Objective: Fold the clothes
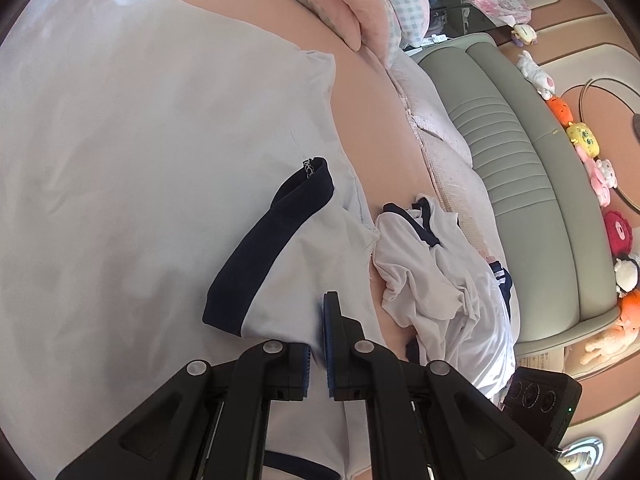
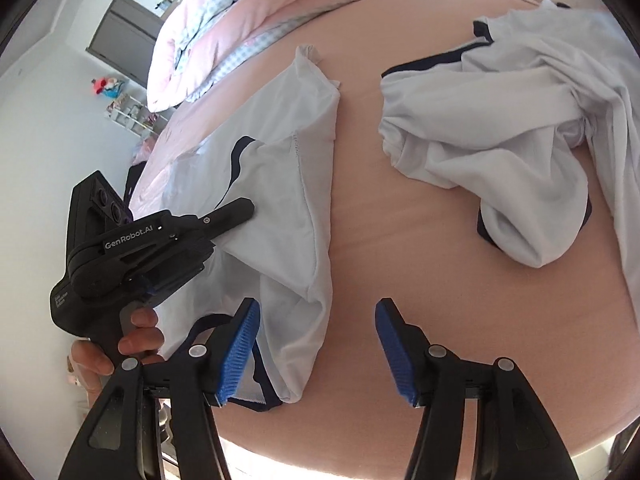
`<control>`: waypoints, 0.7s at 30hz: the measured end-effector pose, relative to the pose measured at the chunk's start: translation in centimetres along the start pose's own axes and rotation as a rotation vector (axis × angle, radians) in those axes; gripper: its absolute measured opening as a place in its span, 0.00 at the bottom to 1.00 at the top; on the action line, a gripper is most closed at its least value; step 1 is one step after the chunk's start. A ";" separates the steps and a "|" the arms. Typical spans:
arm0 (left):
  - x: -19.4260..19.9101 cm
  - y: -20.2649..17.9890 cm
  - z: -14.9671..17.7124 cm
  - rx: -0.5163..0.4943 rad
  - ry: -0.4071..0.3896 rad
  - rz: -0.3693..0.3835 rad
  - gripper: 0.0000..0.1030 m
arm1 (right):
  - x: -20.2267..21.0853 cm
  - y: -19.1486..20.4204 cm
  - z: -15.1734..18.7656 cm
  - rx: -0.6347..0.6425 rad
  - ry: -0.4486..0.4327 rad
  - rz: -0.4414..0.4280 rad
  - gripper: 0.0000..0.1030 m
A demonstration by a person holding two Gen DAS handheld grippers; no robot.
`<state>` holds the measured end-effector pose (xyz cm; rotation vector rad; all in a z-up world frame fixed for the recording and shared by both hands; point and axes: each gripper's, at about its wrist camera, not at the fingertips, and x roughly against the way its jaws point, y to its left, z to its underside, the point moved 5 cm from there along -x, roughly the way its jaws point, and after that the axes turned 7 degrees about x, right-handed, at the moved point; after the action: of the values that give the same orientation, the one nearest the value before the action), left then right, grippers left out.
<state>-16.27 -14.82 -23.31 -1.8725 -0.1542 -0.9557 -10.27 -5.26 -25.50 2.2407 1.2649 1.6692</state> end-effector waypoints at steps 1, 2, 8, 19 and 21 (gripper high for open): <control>0.0 0.0 0.0 -0.002 0.001 -0.001 0.04 | -0.3 0.3 -0.1 0.019 -0.002 0.015 0.58; -0.1 0.0 0.0 -0.002 0.002 -0.004 0.04 | -0.6 0.6 -0.2 0.043 -0.004 0.035 0.58; -0.3 -0.2 0.1 -0.008 0.005 -0.009 0.04 | -2.2 2.8 -1.7 0.159 -0.027 0.090 0.54; -1.6 -1.5 1.1 -0.019 0.055 0.032 0.04 | -1.6 -0.2 -1.5 0.192 -0.043 0.288 0.07; -2.0 -1.9 1.4 -0.039 0.059 0.019 0.04 | -1.3 -0.6 -1.1 0.182 -0.038 0.292 0.07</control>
<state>-17.77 -12.15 -23.55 -1.8765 -0.0827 -1.0062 -11.57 -6.17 -26.35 2.6641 1.1705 1.6464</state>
